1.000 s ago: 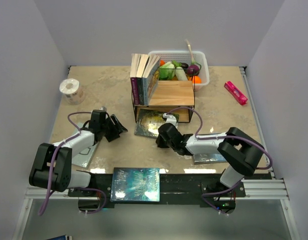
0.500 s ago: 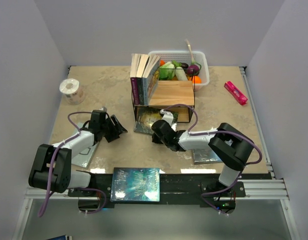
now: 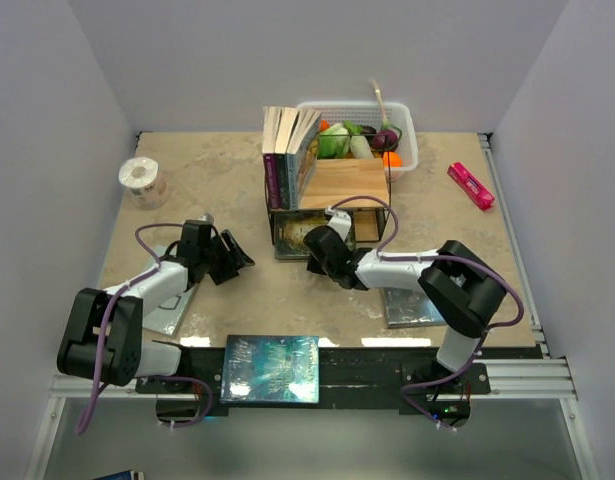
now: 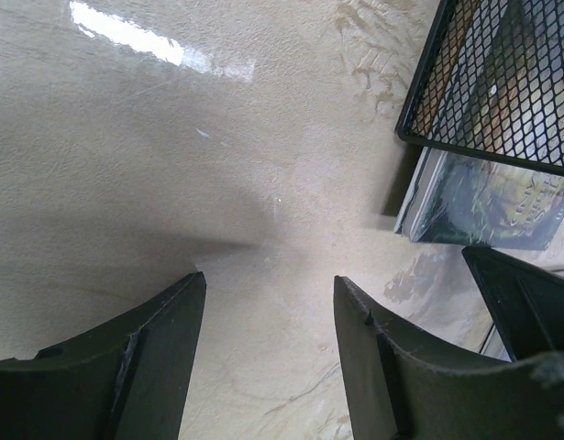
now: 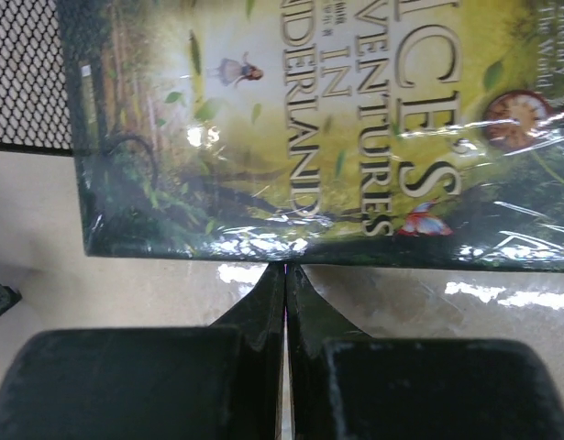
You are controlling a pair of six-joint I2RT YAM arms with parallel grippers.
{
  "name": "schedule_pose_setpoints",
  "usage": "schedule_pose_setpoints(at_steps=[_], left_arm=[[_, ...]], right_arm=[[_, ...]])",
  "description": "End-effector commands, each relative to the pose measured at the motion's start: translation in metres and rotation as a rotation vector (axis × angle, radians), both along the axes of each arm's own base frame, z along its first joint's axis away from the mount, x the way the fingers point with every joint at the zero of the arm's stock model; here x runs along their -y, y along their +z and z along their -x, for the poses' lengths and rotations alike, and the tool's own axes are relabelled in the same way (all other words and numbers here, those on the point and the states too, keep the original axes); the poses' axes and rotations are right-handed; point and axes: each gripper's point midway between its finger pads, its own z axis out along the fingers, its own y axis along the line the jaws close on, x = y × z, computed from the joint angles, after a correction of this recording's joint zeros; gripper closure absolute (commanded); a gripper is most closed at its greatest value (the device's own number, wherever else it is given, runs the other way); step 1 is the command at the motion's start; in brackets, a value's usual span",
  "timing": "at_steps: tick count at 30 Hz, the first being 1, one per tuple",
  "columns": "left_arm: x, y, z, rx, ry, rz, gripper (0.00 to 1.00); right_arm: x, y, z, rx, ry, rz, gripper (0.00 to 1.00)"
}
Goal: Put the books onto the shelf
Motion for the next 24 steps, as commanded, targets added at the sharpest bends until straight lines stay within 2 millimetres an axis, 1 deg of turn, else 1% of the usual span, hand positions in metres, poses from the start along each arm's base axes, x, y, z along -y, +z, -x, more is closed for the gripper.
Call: schedule_pose_setpoints(at_steps=[1,6,11,13,14,15,16,18,19,20,21,22,23,24], left_arm=[[-0.003,-0.006,0.004,-0.016,-0.014,-0.012,0.37],[-0.004,-0.005,0.004,-0.015,-0.013,-0.013,0.37],[-0.003,-0.005,0.003,-0.014,-0.010,-0.011,0.37],[-0.003,-0.004,0.003,-0.013,-0.010,-0.011,0.37],[-0.003,-0.003,0.002,-0.011,-0.010,-0.009,0.37],[-0.003,-0.002,0.001,-0.008,-0.009,-0.010,0.37],[-0.003,-0.002,0.000,-0.005,-0.009,-0.010,0.37],[-0.003,-0.001,-0.002,0.000,-0.008,-0.010,0.37],[-0.003,0.000,-0.004,0.006,-0.008,-0.009,0.37],[-0.003,0.001,-0.005,0.008,-0.006,-0.008,0.37],[-0.003,-0.001,-0.005,0.001,-0.007,-0.009,0.37],[-0.003,-0.003,-0.005,-0.003,-0.008,-0.011,0.37],[-0.002,-0.003,-0.005,-0.005,-0.010,-0.010,0.37],[-0.003,-0.003,-0.006,-0.004,-0.008,-0.014,0.37]], right_arm=[[-0.010,0.023,-0.023,0.073,-0.016,-0.015,1.00],[-0.017,0.030,-0.028,0.089,-0.009,-0.030,1.00],[-0.015,0.033,-0.028,0.096,-0.013,-0.028,1.00],[-0.012,0.040,-0.026,0.109,-0.011,-0.040,1.00],[-0.005,0.035,-0.021,0.105,-0.006,-0.021,1.00],[-0.002,0.049,-0.019,0.132,-0.005,-0.040,1.00],[0.008,0.042,-0.011,0.129,-0.002,-0.021,1.00],[0.016,0.051,-0.004,0.171,0.025,-0.028,1.00],[0.012,0.071,-0.002,0.228,0.050,-0.094,1.00],[0.021,0.059,0.007,0.230,0.089,-0.057,1.00],[0.021,0.060,0.009,0.244,0.109,-0.060,1.00],[0.018,0.066,0.011,0.275,0.131,-0.080,0.98],[0.022,0.055,0.018,0.264,0.163,-0.061,0.92],[0.023,0.052,0.021,0.260,0.171,-0.063,0.83]])
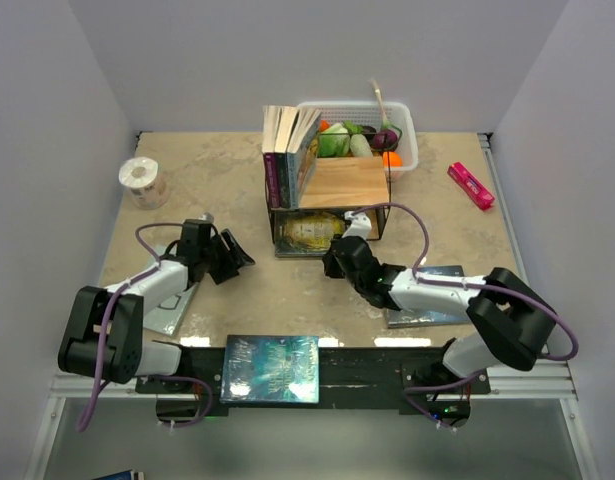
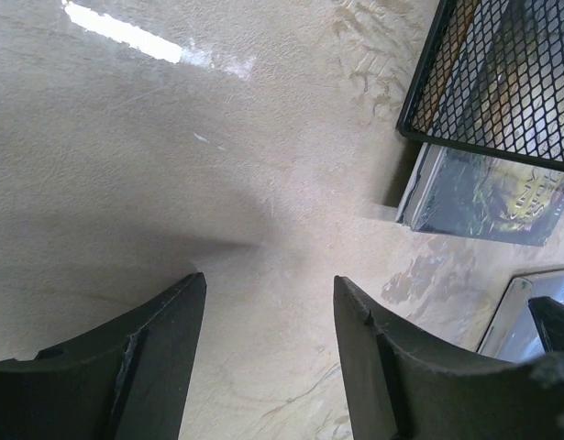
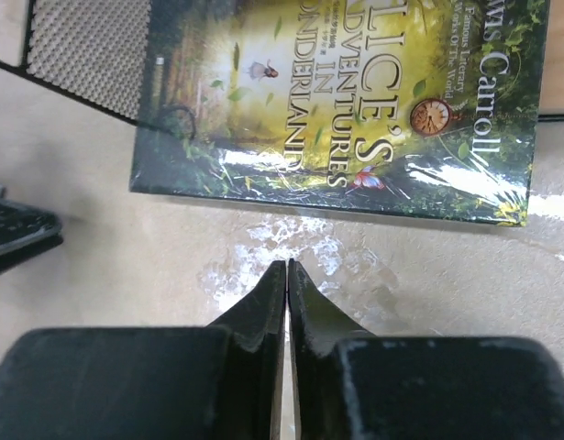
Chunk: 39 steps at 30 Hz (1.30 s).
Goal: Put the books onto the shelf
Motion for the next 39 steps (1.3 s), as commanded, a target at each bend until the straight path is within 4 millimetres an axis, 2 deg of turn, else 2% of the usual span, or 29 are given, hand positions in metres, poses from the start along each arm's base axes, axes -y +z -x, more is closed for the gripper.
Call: schedule_pose_setpoints(at_steps=[1,2,3,6,7,9,11,12,13,16,23,39], left_arm=[[-0.003,-0.003,-0.004,-0.003,-0.008,-0.021,0.37],[-0.004,-0.004,-0.005,-0.002,-0.005,-0.025,0.37],[-0.004,-0.003,-0.005,0.002,-0.006,-0.023,0.37],[-0.004,-0.004,-0.006,0.004,0.000,-0.018,0.37],[-0.004,-0.003,-0.006,0.007,-0.001,-0.018,0.37],[-0.004,-0.003,-0.005,0.011,0.000,-0.018,0.37],[-0.005,-0.006,-0.003,0.007,0.001,-0.024,0.37],[-0.005,-0.006,-0.003,0.006,0.001,-0.026,0.37],[-0.006,-0.007,-0.002,0.005,0.000,-0.027,0.37],[-0.006,-0.009,-0.001,0.003,-0.003,-0.029,0.37],[-0.007,-0.015,0.002,-0.005,-0.012,-0.038,0.37],[-0.005,-0.016,0.001,-0.008,-0.020,-0.025,0.37]], right_arm=[[-0.006,0.004,0.006,0.084,0.097,-0.026,0.85],[-0.003,-0.002,0.009,0.065,0.101,-0.014,0.96],[0.000,-0.005,0.010,0.051,0.089,0.005,1.00],[0.011,-0.001,0.016,0.095,0.044,-0.090,1.00],[0.008,0.011,0.014,0.147,0.040,-0.158,1.00],[0.007,0.002,0.012,0.119,0.027,-0.146,1.00],[-0.006,0.007,0.008,0.142,0.066,-0.168,1.00],[-0.009,-0.004,0.007,0.125,0.067,-0.157,1.00],[-0.015,0.000,0.003,0.129,0.068,-0.168,1.00],[-0.025,-0.011,-0.005,0.116,0.071,-0.158,1.00],[-0.038,-0.030,-0.015,0.085,0.069,-0.130,1.00],[-0.060,-0.036,-0.036,0.079,0.049,-0.142,1.00]])
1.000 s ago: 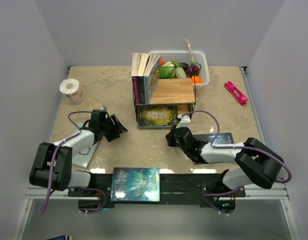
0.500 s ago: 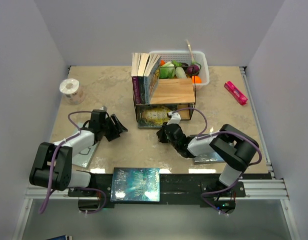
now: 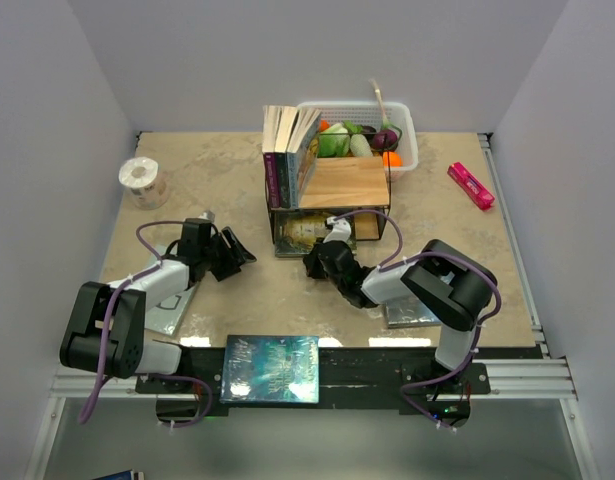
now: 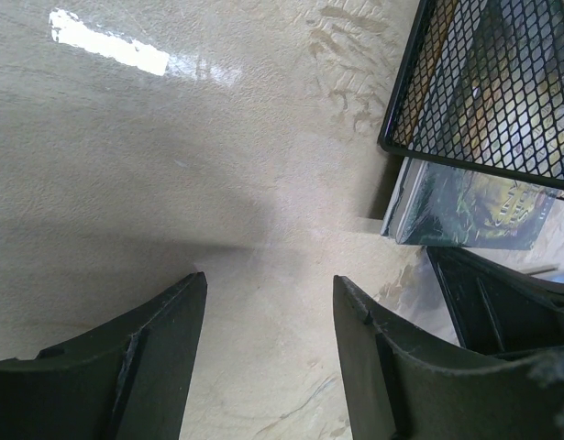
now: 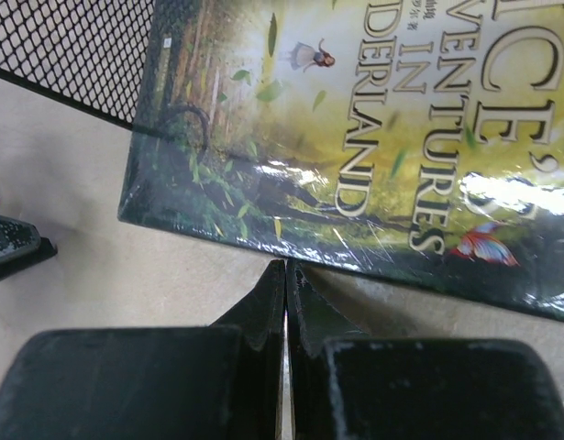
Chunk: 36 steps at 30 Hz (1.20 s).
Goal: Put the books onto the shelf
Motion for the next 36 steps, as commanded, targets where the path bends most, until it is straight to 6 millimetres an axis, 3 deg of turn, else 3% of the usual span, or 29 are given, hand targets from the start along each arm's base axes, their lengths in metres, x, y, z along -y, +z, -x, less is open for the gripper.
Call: schedule_pose_setpoints(at_steps=[1,11,22,27,32,33,34,35,36], left_arm=[[-0.009,-0.017,0.011,-0.045,-0.011,-0.042,0.37],[-0.007,-0.016,0.012,-0.045,-0.018,-0.036,0.37],[-0.008,-0.015,0.013,-0.042,-0.018,-0.036,0.37],[-0.007,-0.015,0.014,-0.045,-0.018,-0.033,0.37],[-0.012,-0.005,0.015,-0.037,-0.011,-0.055,0.38],[-0.014,-0.004,0.019,-0.050,-0.008,-0.066,0.38],[-0.016,0.002,0.018,-0.035,-0.003,-0.074,0.38],[-0.020,0.003,0.019,-0.032,0.008,-0.090,0.38],[-0.022,0.004,0.023,-0.045,0.014,-0.101,0.38]], right_arm=[[-0.015,0.019,-0.015,0.047,-0.019,-0.053,1.00],[-0.014,0.021,-0.024,0.056,-0.037,-0.037,1.00],[0.000,0.020,-0.035,0.051,-0.067,-0.012,1.00],[-0.002,0.022,-0.031,0.055,-0.033,-0.005,1.00],[-0.004,0.043,0.021,-0.043,0.133,-0.056,0.99],[0.007,0.031,0.041,-0.110,0.156,-0.035,0.84],[0.008,0.050,0.053,-0.123,0.172,-0.096,0.75],[0.013,0.053,0.064,-0.153,0.182,-0.121,0.67],[0.027,0.036,0.089,-0.235,0.196,-0.109,0.62]])
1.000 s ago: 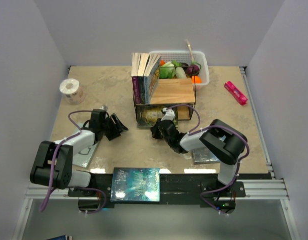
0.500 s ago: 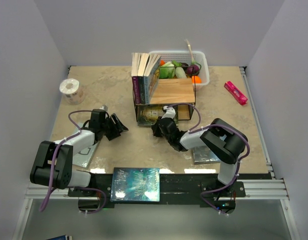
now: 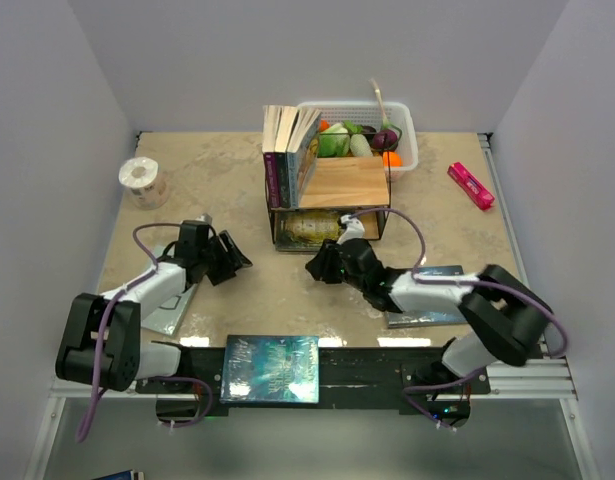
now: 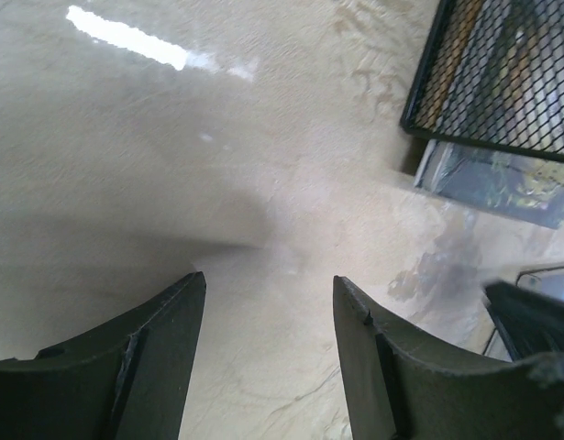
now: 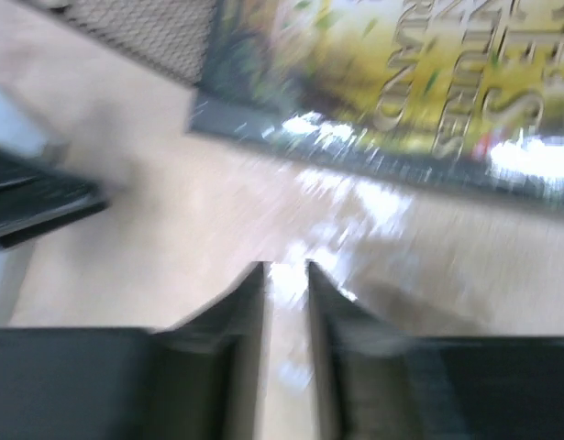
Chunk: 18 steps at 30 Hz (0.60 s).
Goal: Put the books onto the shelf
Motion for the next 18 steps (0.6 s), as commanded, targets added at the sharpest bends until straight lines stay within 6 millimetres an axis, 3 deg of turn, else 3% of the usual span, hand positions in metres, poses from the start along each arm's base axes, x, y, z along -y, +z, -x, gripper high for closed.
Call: schedule_pose_setpoints(at_steps=[1,2,3,5,6,8,10,15,18], left_arm=[[-0.017,0.006,0.013,-0.016,0.025,-0.076,0.38],[-0.017,0.013,0.012,0.002,0.037,-0.068,0.38],[-0.018,0.013,0.016,-0.003,0.042,-0.065,0.38],[-0.015,0.022,0.020,0.015,0.051,-0.035,0.38],[-0.015,0.022,0.024,0.011,0.054,-0.029,0.38],[-0.012,0.029,0.031,0.029,0.050,-0.006,0.39],[-0.010,0.030,0.040,0.031,0.046,0.013,0.39],[-0.003,0.012,0.067,-0.045,0.034,0.029,0.41],[0.000,0.003,0.079,-0.079,0.033,0.034,0.42]], right_arm=[[0.020,0.001,0.076,-0.221,0.101,-0.104,0.52],[0.022,0.020,0.086,-0.211,0.116,-0.175,0.47],[0.029,0.009,0.107,-0.273,0.151,-0.194,0.43],[0.031,0.027,0.123,-0.287,0.175,-0.279,0.28],[0.035,0.024,0.134,-0.309,0.195,-0.288,0.02],[0.037,0.030,0.142,-0.308,0.225,-0.313,0.01],[0.039,0.019,0.155,-0.346,0.270,-0.292,0.01],[0.035,-0.009,0.183,-0.443,0.373,-0.302,0.01],[0.031,-0.014,0.197,-0.471,0.411,-0.310,0.01]])
